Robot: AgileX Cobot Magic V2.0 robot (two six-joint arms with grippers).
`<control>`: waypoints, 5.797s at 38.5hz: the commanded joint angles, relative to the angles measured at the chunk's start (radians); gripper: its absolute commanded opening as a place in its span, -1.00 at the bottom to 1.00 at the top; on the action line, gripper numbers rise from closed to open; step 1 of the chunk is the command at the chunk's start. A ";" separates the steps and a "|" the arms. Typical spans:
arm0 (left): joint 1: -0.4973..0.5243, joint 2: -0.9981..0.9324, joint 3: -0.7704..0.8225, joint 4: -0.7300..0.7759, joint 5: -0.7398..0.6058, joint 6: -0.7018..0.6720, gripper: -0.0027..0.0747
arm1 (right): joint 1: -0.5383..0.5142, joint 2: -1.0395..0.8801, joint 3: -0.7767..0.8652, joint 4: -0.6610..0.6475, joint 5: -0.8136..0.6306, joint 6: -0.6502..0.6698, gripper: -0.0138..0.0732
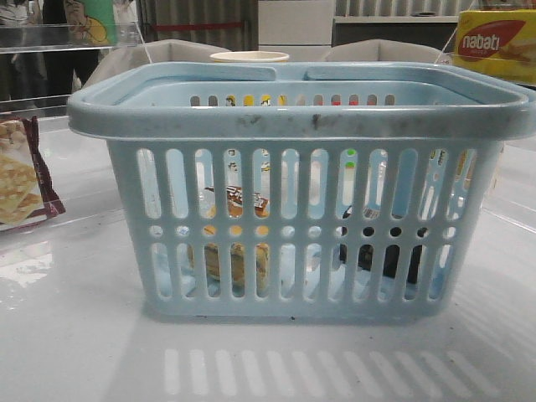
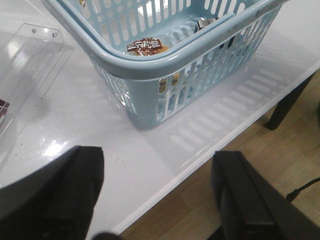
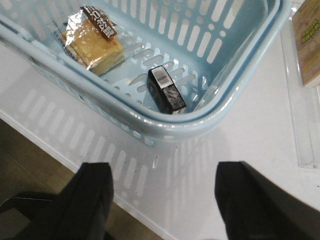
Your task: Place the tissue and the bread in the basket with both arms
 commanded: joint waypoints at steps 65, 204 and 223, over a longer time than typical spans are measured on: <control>0.479 -0.383 0.432 0.001 -0.645 0.002 -0.70 | 0.001 -0.271 0.177 -0.008 -0.061 -0.006 -0.62; 0.621 -0.623 0.697 -0.044 -0.872 0.002 -0.70 | -0.460 -0.777 0.823 -0.093 -0.906 0.188 -0.62; 0.621 -0.623 0.697 -0.044 -0.872 0.002 -0.70 | -0.460 -0.778 0.823 -0.118 -0.916 0.223 -0.62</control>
